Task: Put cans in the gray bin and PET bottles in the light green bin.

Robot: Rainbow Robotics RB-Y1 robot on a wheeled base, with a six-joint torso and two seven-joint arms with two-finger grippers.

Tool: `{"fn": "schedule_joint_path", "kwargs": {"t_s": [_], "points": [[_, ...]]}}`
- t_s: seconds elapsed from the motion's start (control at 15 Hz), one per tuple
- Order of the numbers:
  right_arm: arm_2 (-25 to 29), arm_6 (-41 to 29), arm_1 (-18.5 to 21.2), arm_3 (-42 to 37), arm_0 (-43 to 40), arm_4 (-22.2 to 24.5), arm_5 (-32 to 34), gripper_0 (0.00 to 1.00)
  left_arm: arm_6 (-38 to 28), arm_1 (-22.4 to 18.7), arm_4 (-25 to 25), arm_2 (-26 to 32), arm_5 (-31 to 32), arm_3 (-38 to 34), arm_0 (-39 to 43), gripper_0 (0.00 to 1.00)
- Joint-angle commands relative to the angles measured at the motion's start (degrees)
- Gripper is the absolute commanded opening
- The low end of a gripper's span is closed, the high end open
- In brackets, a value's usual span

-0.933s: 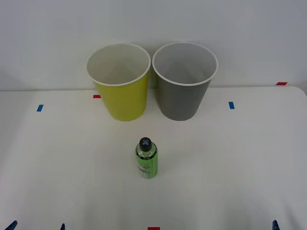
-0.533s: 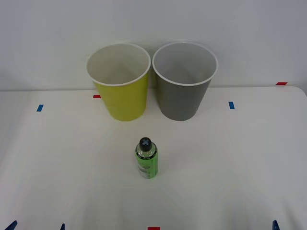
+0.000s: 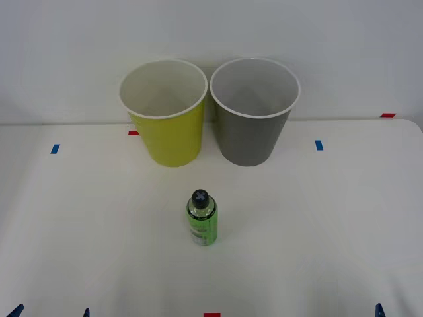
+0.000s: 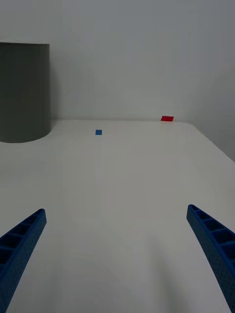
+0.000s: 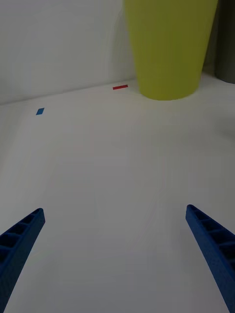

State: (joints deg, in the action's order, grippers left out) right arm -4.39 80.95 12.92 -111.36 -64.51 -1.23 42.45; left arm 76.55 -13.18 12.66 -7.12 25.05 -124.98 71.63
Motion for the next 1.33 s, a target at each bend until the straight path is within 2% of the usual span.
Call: {"fn": "schedule_joint_path", "kwargs": {"t_s": [0.07, 1.33], "points": [[0.0, 0.0, 0.0, 0.0, 0.0, 0.0, 0.0, 1.00, 0.0, 0.0, 0.0, 0.0, 0.0, 0.0, 0.0, 1.00], [0.0, 0.0, 0.0, 0.0, 0.0, 0.0, 0.0, 1.00, 0.0, 0.0, 0.0, 0.0, 0.0, 0.0, 0.0, 1.00]]}}
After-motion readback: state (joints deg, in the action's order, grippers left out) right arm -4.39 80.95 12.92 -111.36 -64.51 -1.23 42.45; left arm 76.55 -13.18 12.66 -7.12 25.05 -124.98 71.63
